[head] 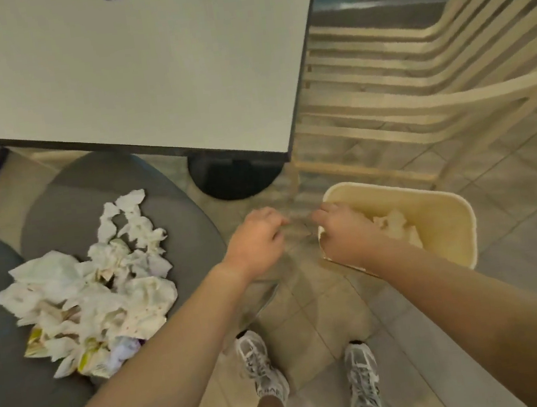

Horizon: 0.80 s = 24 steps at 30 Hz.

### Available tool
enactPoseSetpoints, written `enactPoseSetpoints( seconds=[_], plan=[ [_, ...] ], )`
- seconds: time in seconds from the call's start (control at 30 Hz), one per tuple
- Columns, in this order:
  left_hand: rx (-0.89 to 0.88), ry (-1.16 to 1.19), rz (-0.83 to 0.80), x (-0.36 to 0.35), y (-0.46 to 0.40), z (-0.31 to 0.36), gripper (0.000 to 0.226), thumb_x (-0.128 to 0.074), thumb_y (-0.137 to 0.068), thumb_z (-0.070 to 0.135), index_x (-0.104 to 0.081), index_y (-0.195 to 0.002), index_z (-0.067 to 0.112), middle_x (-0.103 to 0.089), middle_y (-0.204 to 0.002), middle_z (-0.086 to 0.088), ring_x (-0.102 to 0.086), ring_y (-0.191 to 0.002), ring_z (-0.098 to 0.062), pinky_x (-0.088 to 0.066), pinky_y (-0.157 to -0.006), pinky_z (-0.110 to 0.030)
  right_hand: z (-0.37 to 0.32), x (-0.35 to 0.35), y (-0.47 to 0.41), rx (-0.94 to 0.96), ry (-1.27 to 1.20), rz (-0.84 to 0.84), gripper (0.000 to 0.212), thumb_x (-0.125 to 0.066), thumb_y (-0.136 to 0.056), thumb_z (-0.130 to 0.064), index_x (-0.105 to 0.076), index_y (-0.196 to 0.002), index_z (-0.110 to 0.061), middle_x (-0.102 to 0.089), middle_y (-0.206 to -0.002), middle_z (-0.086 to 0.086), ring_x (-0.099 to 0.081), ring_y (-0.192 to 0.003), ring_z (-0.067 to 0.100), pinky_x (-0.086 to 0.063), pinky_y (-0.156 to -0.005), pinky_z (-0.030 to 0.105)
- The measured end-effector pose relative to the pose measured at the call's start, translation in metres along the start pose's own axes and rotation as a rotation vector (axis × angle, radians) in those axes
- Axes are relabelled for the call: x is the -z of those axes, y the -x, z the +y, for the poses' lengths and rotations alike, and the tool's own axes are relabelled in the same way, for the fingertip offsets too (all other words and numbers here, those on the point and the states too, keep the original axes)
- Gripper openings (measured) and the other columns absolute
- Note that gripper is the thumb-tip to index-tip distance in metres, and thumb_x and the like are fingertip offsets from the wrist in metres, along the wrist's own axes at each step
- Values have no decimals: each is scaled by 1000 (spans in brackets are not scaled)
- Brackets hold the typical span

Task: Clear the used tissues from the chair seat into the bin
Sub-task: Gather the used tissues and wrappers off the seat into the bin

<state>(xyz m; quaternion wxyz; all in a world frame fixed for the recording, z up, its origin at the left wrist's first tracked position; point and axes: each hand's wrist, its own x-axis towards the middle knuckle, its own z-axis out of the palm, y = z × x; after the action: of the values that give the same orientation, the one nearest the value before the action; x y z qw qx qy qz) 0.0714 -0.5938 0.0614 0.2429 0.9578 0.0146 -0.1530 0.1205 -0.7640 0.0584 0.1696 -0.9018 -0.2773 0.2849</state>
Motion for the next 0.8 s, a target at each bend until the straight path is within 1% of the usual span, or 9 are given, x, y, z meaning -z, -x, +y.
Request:
enactPoseSetpoints(
  seconds=[0.1,0.17,0.23,0.3,0.33,0.43,0.6,0.73,0.8],
  plan=[
    [79,-10,52,21,23,-52,32,-51,-84,6,-62,-114,9,-59,-113,-11,-50,-110,-29,-42,-95,-40,-50,-11,-32,98,11,-33,44,-48,-83,-9,-48,-126,-12,-48,-125,9,-43,-120,28,-41,-102,40],
    [133,-31,74,32,37,-82,34,-48,-80,10,-64,-111,9,-60,-112,-13,-51,-108,-32,-44,-92,-44,-79,-18,-49,132,24,-41,43,-47,-86,-9,-47,-128,-12,-46,-131,10,-40,-125,27,-39,-104,37],
    [181,-37,107,44,52,-116,40,-43,-74,14,-65,-105,6,-61,-106,-15,-54,-102,-35,-47,-85,-46,-113,-30,-70,149,32,-50,43,-46,-89,-11,-45,-132,-13,-43,-138,9,-36,-131,27,-35,-109,38],
    [225,-53,138,53,64,-152,38,-41,-72,13,-65,-100,5,-61,-100,-14,-54,-97,-35,-48,-80,-47,-144,-43,-95,172,29,-58,42,-45,-90,-11,-45,-132,-14,-44,-137,8,-37,-130,27,-35,-109,40],
    [244,-61,150,58,70,-170,35,-41,-74,12,-65,-99,5,-61,-100,-13,-53,-98,-34,-48,-80,-46,-159,-49,-108,191,39,-64,42,-44,-90,-10,-45,-132,-14,-45,-136,9,-38,-128,28,-36,-108,41],
    [283,-34,198,70,81,-219,28,-49,-83,7,-64,-107,10,-60,-114,-7,-49,-111,-28,-45,-89,-44,-197,-67,-145,237,88,-52,42,-42,-90,-8,-45,-131,-11,-46,-134,11,-40,-125,29,-38,-105,41],
    [331,-36,246,92,83,-312,36,-51,-83,5,-60,-117,14,-53,-131,-7,-43,-122,-27,-41,-97,-43,-260,-86,-216,261,174,-78,39,-43,-91,-7,-45,-131,-12,-44,-135,8,-38,-124,28,-37,-104,40],
    [336,-162,205,105,71,-367,47,-47,-85,4,-50,-129,19,-41,-144,-3,-38,-126,-29,-41,-96,-45,-286,-100,-258,284,201,-22,38,-44,-91,-7,-47,-129,-14,-44,-136,7,-38,-124,26,-40,-102,37],
    [327,-230,186,111,63,-395,52,-43,-87,0,-43,-135,21,-36,-147,-1,-33,-130,-27,-36,-96,-41,-298,-110,-280,298,259,-9,39,-44,-92,-7,-46,-130,-13,-42,-138,8,-37,-126,27,-39,-102,38]
  ],
)
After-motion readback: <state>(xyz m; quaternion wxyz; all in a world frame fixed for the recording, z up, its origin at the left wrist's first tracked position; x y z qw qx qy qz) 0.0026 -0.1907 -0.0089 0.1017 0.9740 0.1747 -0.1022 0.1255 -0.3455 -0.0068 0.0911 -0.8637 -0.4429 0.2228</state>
